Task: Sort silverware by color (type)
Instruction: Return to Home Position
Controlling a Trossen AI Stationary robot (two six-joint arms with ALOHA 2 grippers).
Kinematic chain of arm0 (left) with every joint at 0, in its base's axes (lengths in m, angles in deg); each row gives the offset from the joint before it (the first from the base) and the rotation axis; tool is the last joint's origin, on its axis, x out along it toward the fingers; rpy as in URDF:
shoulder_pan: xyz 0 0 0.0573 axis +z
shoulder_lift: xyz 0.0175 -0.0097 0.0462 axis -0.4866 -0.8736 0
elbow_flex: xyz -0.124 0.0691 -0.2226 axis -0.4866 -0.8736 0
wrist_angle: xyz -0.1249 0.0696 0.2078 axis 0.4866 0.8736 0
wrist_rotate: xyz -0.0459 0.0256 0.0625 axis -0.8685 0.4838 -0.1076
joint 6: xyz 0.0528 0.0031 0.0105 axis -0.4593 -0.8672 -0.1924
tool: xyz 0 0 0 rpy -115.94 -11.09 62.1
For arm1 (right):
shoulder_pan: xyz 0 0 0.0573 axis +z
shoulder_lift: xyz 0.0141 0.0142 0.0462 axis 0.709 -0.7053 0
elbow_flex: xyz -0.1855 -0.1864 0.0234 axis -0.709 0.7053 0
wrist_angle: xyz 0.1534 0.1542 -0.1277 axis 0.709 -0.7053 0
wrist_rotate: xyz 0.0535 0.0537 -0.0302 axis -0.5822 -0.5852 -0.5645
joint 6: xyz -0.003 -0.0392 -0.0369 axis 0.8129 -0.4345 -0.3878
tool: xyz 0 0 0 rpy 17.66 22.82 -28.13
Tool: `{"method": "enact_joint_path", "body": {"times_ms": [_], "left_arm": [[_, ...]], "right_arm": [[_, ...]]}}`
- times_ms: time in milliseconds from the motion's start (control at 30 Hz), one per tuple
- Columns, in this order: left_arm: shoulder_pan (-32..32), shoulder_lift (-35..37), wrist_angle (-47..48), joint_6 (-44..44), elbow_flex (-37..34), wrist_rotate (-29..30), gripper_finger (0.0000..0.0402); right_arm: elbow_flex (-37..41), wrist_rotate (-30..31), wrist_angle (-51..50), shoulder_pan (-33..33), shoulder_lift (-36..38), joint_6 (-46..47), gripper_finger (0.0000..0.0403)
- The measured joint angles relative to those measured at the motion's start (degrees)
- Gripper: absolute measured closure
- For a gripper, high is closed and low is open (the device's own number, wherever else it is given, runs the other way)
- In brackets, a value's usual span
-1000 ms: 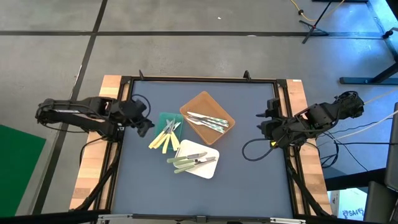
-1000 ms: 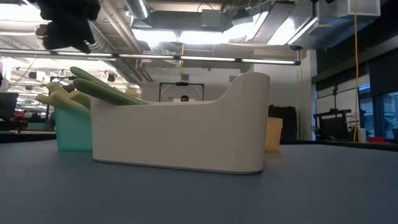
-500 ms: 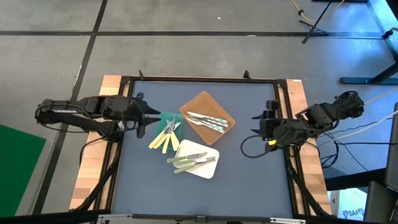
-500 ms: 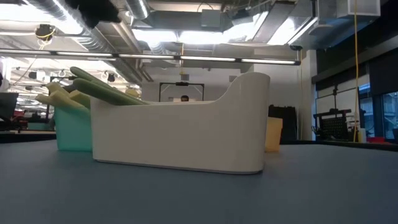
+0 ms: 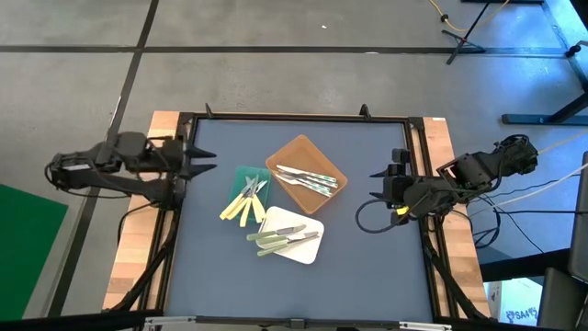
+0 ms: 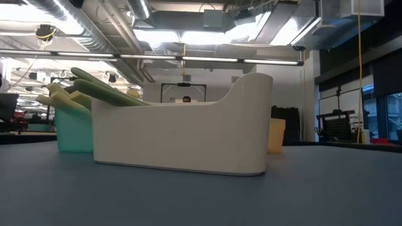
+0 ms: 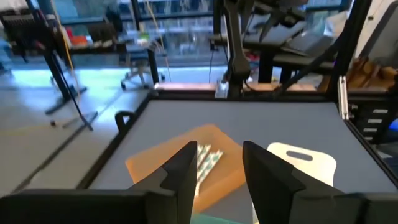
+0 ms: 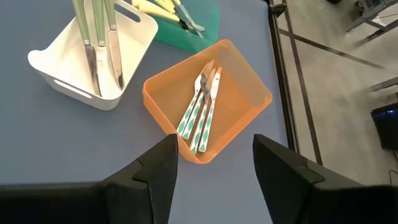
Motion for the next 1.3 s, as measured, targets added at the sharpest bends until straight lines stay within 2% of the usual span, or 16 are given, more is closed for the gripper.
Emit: {"method": "enact_joint_path", "body": {"times_ms": [133, 333, 567, 867, 1100, 1300], "left_arm": [[-0.04, 3.31, -1.07, -1.96, -1.36, -0.99, 0.0279], [-0.04, 9.2, -7.13, -3.56, -9.39, -4.89, 0.0279], [-0.04, 16.94, -13.8, -5.04, -19.54, -4.98, 0.0279], [-0.04, 27.24, -14.17, -4.9, -26.61, -4.98, 0.0279], [-0.07, 27.68, -15.14, -4.87, -29.68, -4.28, 0.0279], [-0.07, 27.72, -15.46, -3.41, -31.08, -4.31, 0.0279]], "right_arm": [[0.0, 0.0, -0.01, 0.0, 0.0, 0.0, 0.021], [0.0, 0.0, -0.04, 0.0, 0.0, -0.02, 0.021], [0.0, 0.0, -0.04, 0.0, 0.0, -0.04, 0.021], [0.0, 0.0, -0.08, 0.0, 0.0, -0.07, 0.021], [0.05, -0.02, -0.26, 0.0, 0.65, -0.07, 0.021], [0.07, -2.5, -0.37, 0.01, 3.72, 0.79, 0.021]]}}
